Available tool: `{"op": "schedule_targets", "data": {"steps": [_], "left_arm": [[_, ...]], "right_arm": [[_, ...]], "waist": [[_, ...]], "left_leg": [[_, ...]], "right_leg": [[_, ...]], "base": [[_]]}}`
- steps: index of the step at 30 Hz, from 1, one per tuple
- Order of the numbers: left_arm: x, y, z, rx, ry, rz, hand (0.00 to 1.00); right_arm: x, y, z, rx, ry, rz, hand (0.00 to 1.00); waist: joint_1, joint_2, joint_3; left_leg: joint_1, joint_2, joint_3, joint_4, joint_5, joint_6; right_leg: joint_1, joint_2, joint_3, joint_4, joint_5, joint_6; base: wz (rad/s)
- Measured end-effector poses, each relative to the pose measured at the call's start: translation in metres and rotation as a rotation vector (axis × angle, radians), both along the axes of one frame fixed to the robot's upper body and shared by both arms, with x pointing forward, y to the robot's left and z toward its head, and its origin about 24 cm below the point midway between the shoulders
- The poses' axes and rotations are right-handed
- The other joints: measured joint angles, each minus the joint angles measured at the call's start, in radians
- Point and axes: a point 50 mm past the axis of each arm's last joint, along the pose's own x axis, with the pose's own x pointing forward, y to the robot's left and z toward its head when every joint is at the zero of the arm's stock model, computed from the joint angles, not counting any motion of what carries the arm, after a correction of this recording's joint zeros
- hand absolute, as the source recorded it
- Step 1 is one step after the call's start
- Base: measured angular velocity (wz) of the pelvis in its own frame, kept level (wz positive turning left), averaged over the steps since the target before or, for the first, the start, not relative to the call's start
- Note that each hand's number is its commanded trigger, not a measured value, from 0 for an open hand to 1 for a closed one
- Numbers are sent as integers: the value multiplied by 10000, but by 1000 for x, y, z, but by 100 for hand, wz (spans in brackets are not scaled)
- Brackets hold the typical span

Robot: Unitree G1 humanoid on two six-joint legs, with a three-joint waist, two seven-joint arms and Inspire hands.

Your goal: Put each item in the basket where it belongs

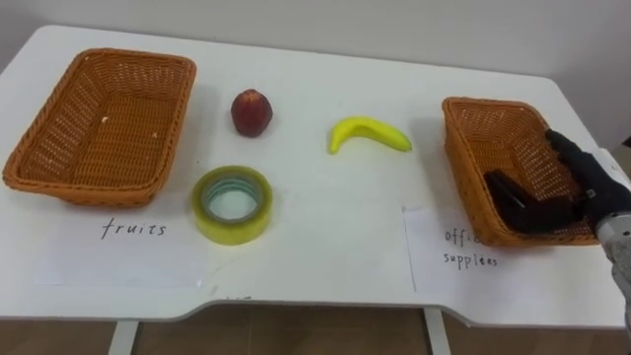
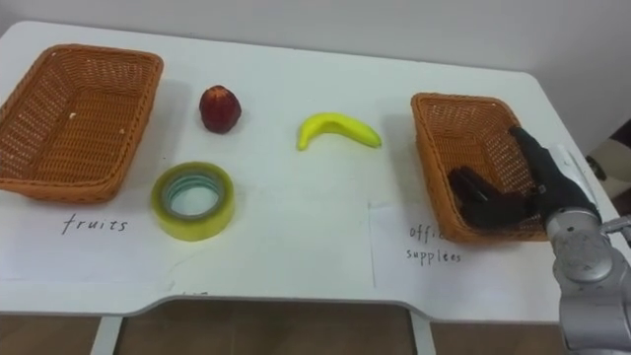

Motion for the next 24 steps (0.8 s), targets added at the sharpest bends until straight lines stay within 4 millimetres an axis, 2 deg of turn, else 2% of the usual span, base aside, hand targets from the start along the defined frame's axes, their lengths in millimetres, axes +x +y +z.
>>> {"op": "schedule_targets", "data": {"steps": [3, 7, 12, 17, 20, 24], "left_arm": [[1, -1, 0, -19, -18, -15, 0], [2, 0, 0, -13, -71, 22, 0], [7, -1, 1, -3, -293, 15, 0], [3, -1, 1, -75, -230, 99, 0], [6, -3, 0, -69, -268, 53, 0], [6, -5, 0, 32, -231, 115, 0]], "right_arm": [[3, 4, 9, -101, -371, 167, 0], [6, 8, 21, -248, -940, 317, 0], [9, 17, 47, -533, -2129, 638, 0], [16, 29, 83, -87, -4167, 828, 0], [21, 31, 92, 647, -4859, 689, 0], [22, 32, 94, 1259, -5137, 623, 0]], "waist": [[8, 61, 13], [4, 164, -66], [-10, 152, -87], [-22, 58, -51], [-6, 26, -35], [33, 30, -40]], "left_leg": [[-5, 8, 1, -13, 0, -1], [13, 6, 4, -14, 0, -1], [50, 7, 36, 16, 3, -2], [129, 11, 174, 3, 3, -1], [95, 13, 172, -22, -1, -2], [82, 16, 145, -21, 0, -2]], "right_leg": [[-11, 11, 4, -2, 0, 0], [-11, 11, 15, -2, 0, 0], [-18, 5, 37, 5, 0, 0], [51, -5, 17, 4, 0, 0], [19, -2, -24, 4, 3, -5], [9, 3, -58, 9, 16, -22]], "base": [[0], [0], [-1], [-7], [0], [0]]}}
